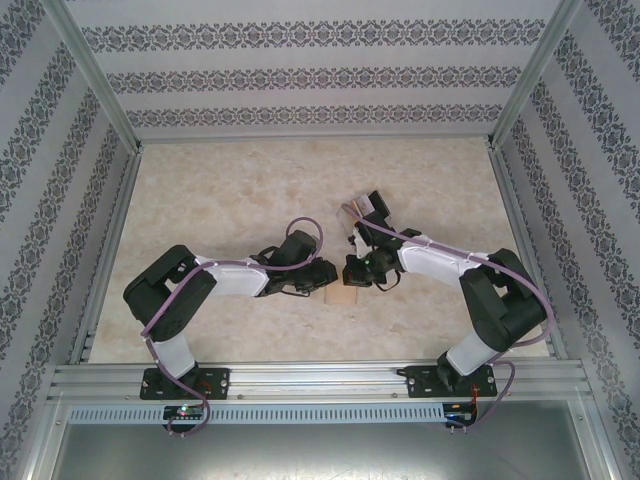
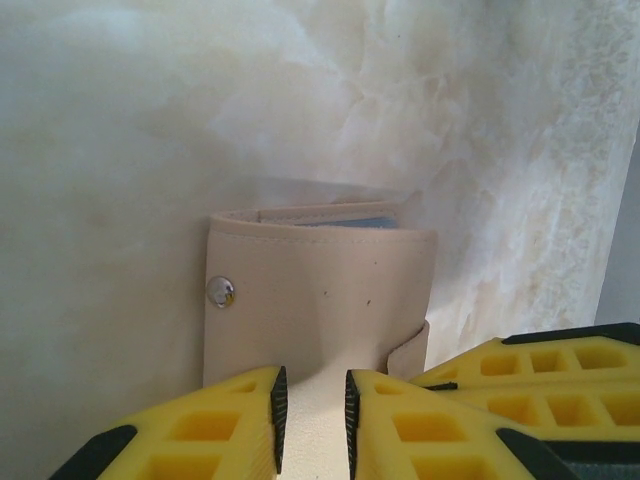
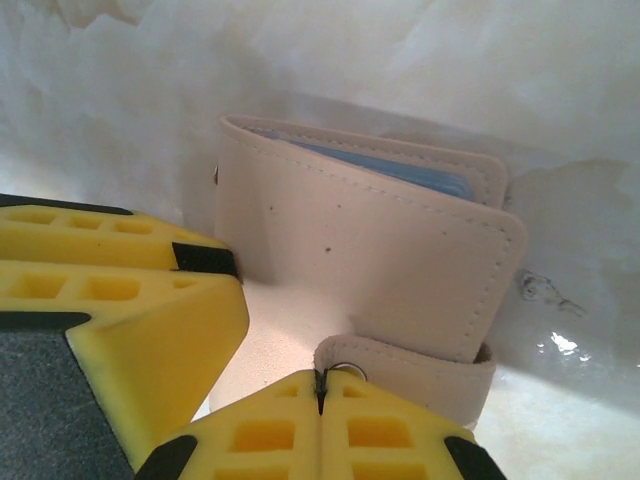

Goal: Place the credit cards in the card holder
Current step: Close the button on the card holder.

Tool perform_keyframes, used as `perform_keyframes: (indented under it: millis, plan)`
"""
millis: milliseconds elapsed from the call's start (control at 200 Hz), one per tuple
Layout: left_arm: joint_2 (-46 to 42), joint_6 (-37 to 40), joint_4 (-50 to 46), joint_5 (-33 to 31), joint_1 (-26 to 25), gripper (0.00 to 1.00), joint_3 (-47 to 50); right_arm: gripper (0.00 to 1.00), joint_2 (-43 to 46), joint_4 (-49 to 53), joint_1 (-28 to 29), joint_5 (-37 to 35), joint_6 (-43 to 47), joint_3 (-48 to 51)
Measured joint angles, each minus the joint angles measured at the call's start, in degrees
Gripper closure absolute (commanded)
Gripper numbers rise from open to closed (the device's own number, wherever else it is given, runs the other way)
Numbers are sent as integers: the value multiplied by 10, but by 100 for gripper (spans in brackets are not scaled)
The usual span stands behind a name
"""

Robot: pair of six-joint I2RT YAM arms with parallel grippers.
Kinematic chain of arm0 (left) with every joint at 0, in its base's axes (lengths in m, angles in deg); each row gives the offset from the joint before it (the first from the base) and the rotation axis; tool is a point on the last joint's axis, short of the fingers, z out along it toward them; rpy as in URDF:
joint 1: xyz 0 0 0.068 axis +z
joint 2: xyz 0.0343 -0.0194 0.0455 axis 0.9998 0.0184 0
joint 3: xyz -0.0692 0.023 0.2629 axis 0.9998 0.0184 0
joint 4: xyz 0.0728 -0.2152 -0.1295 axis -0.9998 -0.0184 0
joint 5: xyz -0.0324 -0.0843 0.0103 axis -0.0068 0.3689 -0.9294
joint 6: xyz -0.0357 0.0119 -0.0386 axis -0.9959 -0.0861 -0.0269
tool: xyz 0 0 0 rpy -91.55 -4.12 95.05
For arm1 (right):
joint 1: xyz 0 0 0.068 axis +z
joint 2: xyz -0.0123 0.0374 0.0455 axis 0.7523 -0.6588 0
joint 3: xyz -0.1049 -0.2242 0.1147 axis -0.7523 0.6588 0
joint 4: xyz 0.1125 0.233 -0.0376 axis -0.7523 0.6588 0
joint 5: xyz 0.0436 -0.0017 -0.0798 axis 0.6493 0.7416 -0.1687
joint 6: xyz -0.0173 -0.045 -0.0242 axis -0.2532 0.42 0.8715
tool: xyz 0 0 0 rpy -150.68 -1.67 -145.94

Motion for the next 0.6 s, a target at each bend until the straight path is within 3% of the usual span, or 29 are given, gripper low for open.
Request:
perform_keyframes:
  millis: [600]
  plan:
    - [3, -2, 6, 0, 0, 77, 1, 100, -13, 17, 10, -18, 1, -19]
